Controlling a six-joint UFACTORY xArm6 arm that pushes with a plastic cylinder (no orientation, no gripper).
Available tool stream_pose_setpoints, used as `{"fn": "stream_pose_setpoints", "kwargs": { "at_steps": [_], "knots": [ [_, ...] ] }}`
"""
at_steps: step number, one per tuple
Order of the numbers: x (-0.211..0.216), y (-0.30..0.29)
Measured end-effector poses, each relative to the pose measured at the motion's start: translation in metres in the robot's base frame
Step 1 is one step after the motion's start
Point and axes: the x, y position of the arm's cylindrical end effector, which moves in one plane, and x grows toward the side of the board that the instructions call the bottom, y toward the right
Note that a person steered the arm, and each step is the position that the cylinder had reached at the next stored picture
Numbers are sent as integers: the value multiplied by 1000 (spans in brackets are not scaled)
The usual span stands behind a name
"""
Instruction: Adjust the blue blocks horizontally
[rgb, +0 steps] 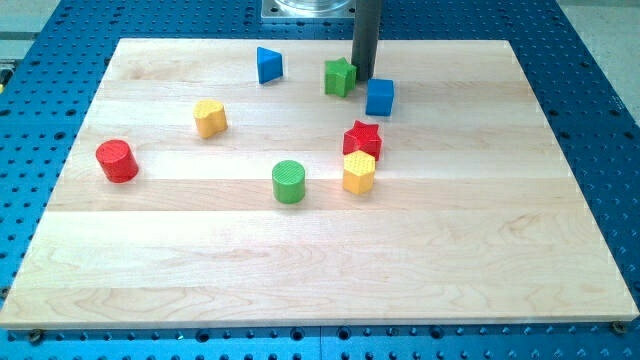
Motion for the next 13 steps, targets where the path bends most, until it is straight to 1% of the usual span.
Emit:
{"fn": "stream_pose_setpoints", "kwargs": {
  "at_steps": [1,2,3,4,5,6,7,8,9,10,11,12,13],
  "knots": [
    [0,-35],
    [19,-47],
    [22,-46],
    [-22,-63],
    [-57,-104],
    [-40,-144],
    [3,-127],
    [33,-120],
    [39,-118],
    [54,-117],
    [31,-124],
    [26,-182],
    [57,-185]
  ]
}}
